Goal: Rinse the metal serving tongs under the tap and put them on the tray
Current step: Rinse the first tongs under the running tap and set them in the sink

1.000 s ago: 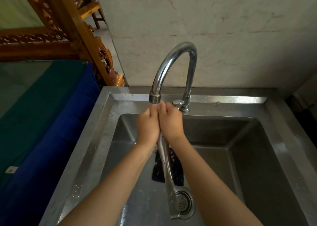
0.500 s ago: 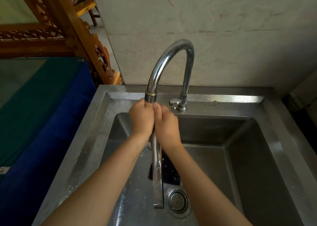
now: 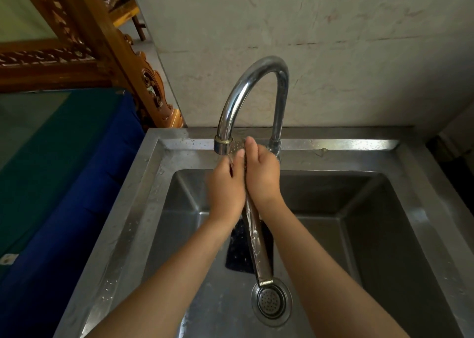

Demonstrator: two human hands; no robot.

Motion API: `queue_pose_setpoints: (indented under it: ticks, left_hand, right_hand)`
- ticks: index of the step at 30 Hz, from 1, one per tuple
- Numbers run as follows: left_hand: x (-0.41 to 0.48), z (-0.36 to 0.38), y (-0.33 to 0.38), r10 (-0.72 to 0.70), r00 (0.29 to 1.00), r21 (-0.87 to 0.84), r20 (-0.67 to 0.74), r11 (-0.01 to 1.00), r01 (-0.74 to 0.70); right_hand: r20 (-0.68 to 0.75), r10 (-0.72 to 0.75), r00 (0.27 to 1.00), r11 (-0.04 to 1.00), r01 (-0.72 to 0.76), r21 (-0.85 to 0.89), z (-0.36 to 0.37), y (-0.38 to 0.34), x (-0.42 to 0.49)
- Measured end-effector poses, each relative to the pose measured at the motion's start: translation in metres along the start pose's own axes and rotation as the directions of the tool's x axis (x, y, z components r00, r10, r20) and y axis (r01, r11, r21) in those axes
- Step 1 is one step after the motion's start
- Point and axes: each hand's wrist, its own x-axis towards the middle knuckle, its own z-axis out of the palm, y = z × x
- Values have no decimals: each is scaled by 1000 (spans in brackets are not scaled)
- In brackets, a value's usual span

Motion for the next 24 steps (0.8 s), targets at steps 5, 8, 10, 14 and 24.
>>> queue_pose_setpoints:
  ticks: [5,8,10,14,24]
  left_hand:
    - [12,1,8,-110,992,-127,69,985,118]
    - [18,3,10,-169,980,-228,106,955,189]
    - [20,1,9,-205,970,-242,133,942,233]
    - [22,-5,12,-285,948,-258,140,914,312]
    - [-22,-11,-1,-85,994,-20,73,996,87]
  right_hand:
    - [-67,6,998,1000,-6,-4,-4,8,-14]
    - [-51,-11,999,999,9,-31,-8,8,-15]
    - [-27,-29,999,998,27,-64,-8,9,-19]
    - [37,-33,999,997,35,-75,-5,17,-31]
    - [-7,-24,1000,997,24,72,6,5,-9]
